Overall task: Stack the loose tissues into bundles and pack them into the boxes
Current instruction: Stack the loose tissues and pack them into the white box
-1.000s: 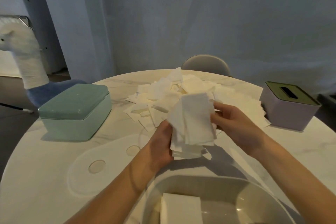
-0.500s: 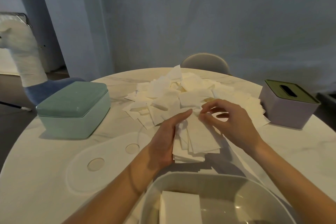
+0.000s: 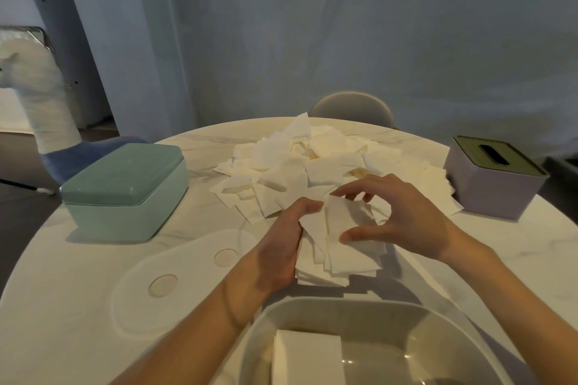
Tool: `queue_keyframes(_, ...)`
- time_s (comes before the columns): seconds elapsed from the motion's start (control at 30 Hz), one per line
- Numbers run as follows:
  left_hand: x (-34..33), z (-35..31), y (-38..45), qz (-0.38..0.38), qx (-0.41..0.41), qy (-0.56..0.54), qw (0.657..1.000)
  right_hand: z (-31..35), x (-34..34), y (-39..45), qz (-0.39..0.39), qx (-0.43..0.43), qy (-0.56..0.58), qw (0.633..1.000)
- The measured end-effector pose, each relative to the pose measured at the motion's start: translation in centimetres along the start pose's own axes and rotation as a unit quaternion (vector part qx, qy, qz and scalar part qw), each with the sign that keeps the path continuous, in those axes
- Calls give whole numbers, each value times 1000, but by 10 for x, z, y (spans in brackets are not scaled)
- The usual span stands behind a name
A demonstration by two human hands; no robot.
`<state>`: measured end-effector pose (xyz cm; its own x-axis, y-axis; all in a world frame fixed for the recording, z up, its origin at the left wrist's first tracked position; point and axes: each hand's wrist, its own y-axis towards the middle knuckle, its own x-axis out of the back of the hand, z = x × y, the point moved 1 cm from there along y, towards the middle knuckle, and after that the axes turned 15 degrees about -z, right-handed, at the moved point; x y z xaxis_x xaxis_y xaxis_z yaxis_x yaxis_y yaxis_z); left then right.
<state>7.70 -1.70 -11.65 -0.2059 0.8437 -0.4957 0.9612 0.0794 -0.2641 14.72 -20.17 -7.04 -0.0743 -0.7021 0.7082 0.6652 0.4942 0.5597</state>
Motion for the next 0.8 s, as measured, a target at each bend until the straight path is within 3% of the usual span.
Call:
queue_keyframes(0.13, 2, 1, 4, 11, 22, -45, 999, 0, 1, 1, -38, 19, -2, 999)
queue_keyframes(0.27, 5, 4, 11, 16, 45, -34, 998, -2, -2, 2, 8, -25, 11, 1000)
queue_keyframes(0.5, 4, -3, 8, 7, -9, -57, 998, -1, 2, 2, -33, -57, 65, 996)
queue_keyframes(0.67, 6, -1, 14, 25, -43, -57, 997, 3, -5, 0, -40, -237, 99, 966)
queue_keyframes(0.8, 0, -1, 12, -27, -27, -84, 996, 6, -8, -4, -1, -315, 160, 936)
